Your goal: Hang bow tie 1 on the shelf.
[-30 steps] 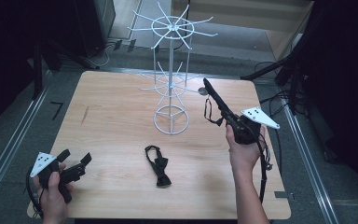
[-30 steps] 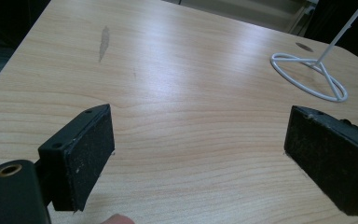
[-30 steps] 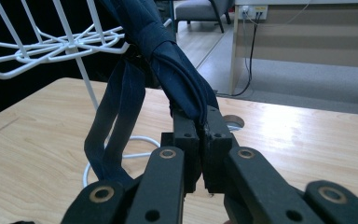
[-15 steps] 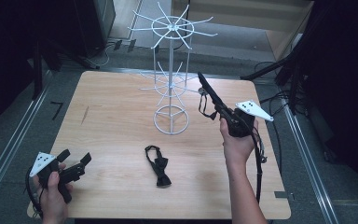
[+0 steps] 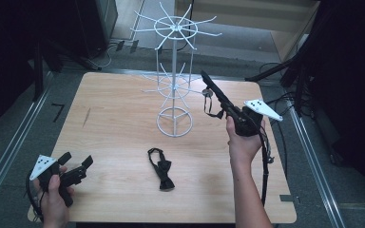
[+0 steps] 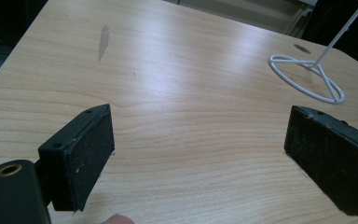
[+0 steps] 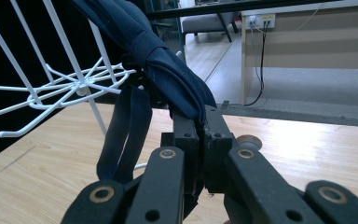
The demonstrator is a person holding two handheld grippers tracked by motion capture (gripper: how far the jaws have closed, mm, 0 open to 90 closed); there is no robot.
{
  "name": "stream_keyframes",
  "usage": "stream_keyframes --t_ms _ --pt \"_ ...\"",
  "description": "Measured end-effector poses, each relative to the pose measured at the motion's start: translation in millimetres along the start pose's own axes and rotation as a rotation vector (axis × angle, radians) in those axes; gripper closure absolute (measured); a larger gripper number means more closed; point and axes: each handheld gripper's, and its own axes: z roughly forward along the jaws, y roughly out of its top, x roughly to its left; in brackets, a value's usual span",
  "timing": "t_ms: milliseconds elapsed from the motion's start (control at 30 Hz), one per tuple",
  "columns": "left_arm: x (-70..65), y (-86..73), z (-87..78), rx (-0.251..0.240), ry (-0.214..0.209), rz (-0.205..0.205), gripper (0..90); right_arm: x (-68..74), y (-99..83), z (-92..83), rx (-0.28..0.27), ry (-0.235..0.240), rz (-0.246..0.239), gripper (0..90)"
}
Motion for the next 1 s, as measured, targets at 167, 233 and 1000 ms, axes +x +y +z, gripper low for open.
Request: stream_keyframes --t_ms 167,233,1000 --pt "0.0 0.1 0.1 0.002 -0.001 -0.001 9.2 4.3 -2.7 -6.6 -0.005 0.019 0.010 87.9" --pt "0.1 0.1 0.1 0.002 -0.002 -0.001 9.2 6.6 -4.2 -10.6 -0.007 0.021 -0.003 87.9" --pt "0.4 0.2 0.0 0.003 -0.002 -0.001 9.2 14.9 -5.8 16.6 0.048 0.067 0.012 87.9"
